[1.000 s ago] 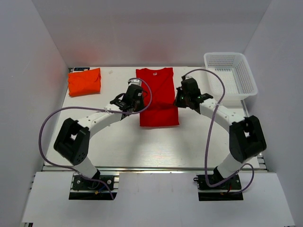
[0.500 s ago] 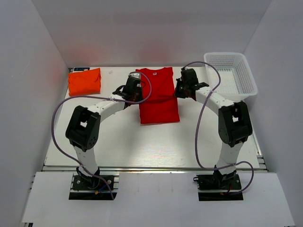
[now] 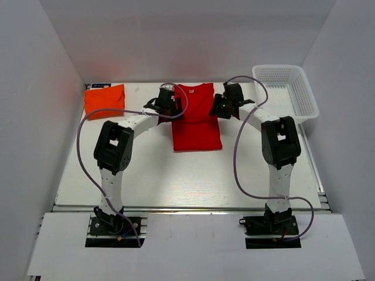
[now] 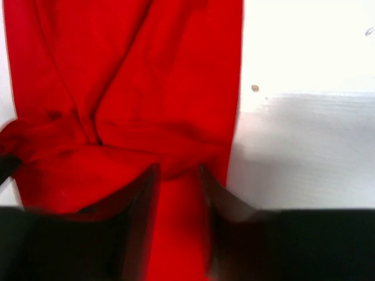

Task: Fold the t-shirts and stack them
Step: Fold the folded rectangular tshirt in 1/3 of the way

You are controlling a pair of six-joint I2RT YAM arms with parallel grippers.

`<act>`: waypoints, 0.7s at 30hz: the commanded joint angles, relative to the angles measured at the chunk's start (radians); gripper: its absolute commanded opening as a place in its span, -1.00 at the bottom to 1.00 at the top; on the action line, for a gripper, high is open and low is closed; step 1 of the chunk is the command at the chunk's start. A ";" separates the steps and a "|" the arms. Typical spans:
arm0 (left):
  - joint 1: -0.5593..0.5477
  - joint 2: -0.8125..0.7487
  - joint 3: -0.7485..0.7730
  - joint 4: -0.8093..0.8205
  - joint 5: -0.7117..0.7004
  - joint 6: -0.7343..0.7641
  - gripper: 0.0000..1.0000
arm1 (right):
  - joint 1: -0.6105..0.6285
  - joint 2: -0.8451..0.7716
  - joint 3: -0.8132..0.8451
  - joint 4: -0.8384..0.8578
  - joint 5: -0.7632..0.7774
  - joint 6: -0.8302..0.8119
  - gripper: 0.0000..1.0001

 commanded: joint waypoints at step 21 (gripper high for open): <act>0.043 -0.122 -0.100 0.207 0.565 0.122 1.00 | -0.046 -0.288 -0.341 0.220 -0.441 -0.102 0.81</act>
